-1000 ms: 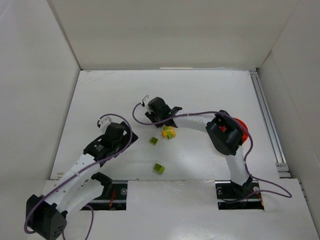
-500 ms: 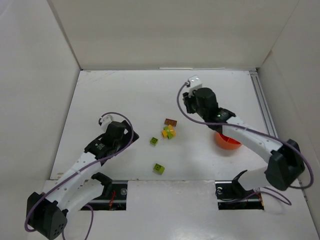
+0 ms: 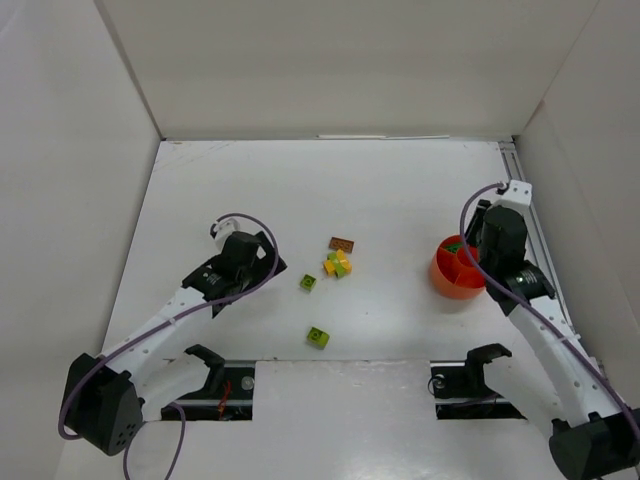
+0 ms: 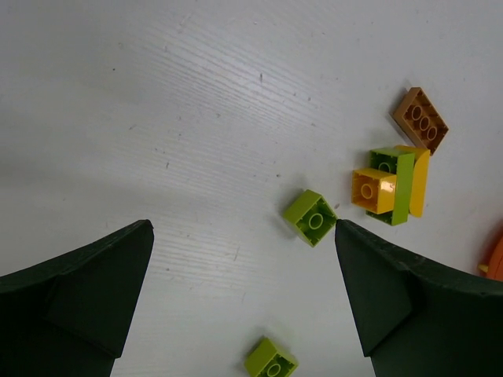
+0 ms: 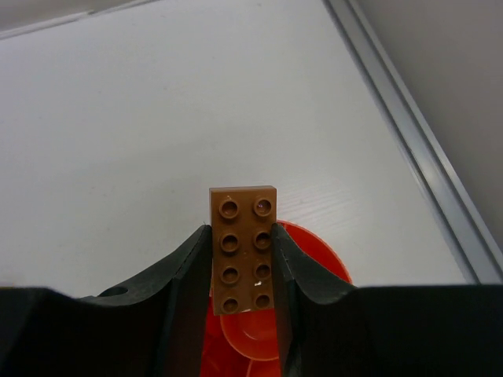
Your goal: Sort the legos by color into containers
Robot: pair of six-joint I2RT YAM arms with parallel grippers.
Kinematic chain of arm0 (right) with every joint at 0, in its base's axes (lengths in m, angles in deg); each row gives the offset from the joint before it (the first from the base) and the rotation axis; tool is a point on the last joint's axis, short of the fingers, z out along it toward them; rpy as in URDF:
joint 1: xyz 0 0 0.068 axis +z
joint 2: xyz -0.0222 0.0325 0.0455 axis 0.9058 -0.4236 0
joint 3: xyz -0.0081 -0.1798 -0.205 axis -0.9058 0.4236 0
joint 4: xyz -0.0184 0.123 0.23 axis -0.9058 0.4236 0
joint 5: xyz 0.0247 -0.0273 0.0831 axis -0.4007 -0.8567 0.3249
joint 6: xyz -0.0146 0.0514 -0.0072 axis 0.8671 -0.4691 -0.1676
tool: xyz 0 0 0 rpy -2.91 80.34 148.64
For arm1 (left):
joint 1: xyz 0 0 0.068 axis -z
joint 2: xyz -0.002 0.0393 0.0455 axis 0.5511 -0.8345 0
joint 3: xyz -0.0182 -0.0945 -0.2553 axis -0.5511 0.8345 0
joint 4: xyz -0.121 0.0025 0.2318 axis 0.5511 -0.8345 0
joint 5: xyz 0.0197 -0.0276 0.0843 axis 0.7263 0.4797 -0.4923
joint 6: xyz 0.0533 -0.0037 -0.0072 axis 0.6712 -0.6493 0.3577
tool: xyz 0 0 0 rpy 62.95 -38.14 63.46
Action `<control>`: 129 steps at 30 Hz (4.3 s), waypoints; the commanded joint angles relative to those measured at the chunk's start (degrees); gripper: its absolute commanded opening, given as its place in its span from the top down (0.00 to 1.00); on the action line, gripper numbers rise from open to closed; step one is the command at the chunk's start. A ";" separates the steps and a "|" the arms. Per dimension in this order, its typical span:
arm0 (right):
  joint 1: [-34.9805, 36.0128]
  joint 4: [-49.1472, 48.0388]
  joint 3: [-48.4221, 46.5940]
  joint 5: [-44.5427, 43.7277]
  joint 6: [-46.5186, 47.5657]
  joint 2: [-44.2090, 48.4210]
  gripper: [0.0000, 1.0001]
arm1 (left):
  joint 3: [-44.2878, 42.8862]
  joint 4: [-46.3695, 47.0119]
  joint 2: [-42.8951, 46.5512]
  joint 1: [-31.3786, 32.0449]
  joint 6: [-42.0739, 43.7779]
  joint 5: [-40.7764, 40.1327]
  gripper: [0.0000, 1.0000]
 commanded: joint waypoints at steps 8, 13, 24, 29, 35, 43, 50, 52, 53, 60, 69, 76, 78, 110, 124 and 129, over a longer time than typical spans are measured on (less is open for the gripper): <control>-11.22 3.38 1.98 -4.46 -6.16 -1.06 0.74 | -3.77 3.07 -1.07 0.21 2.38 0.79 0.00; -12.63 0.38 1.98 -4.47 -6.16 -5.11 0.74 | -3.77 3.60 -1.07 0.21 2.38 0.79 0.00; -12.63 -1.99 3.56 -6.40 -6.16 -11.00 0.71 | -4.82 3.60 -2.66 0.21 2.38 1.32 0.00; -12.63 -3.04 3.56 -4.30 -6.16 -14.60 0.71 | -4.83 3.60 -3.18 0.21 2.38 1.32 0.00; -12.63 -4.36 4.18 -3.50 -5.36 -14.61 0.70 | -4.83 3.60 -3.18 0.21 1.85 1.32 0.00; -12.63 -4.36 5.23 -2.27 -5.36 -11.98 0.62 | -4.30 3.60 -3.18 0.21 1.85 1.85 0.00; -12.63 -3.75 7.34 -0.86 -5.98 -7.41 0.53 | -4.30 3.60 -3.18 0.21 1.85 1.85 0.00; -12.63 -3.75 8.04 -0.86 -5.98 -6.88 0.52 | -4.30 4.13 -3.18 0.21 1.85 2.37 0.00; -12.63 -3.75 8.04 -0.86 -5.98 -6.87 0.49 | -4.30 4.13 -3.18 0.21 1.85 2.38 0.00; -12.63 -3.75 7.52 1.94 -4.24 -5.39 0.47 | -3.77 4.13 -2.57 0.21 1.85 2.38 0.00; -6.25 -6.03 3.22 7.65 8.77 0.16 0.35 | -2.63 4.66 -0.90 0.21 2.38 2.90 0.00; 18.51 -6.03 -8.63 13.37 18.97 -14.05 0.22 | -0.88 4.13 0.33 0.21 2.38 5.27 0.00; 23.03 -7.00 -11.98 14.17 20.65 -22.81 0.22 | -0.34 3.60 1.73 0.21 2.38 5.28 0.00; 26.22 1.88 -42.76 24.88 32.24 -72.00 0.35 | -0.26 -0.18 3.41 -0.32 2.38 2.99 0.00; 26.22 3.45 -39.25 29.63 34.98 -70.51 0.31 | -0.26 0.35 1.83 -0.32 2.38 2.99 0.00; 26.74 4.68 -34.86 27.36 34.27 -69.10 0.26 | -0.26 0.35 1.30 -0.32 2.90 2.99 0.00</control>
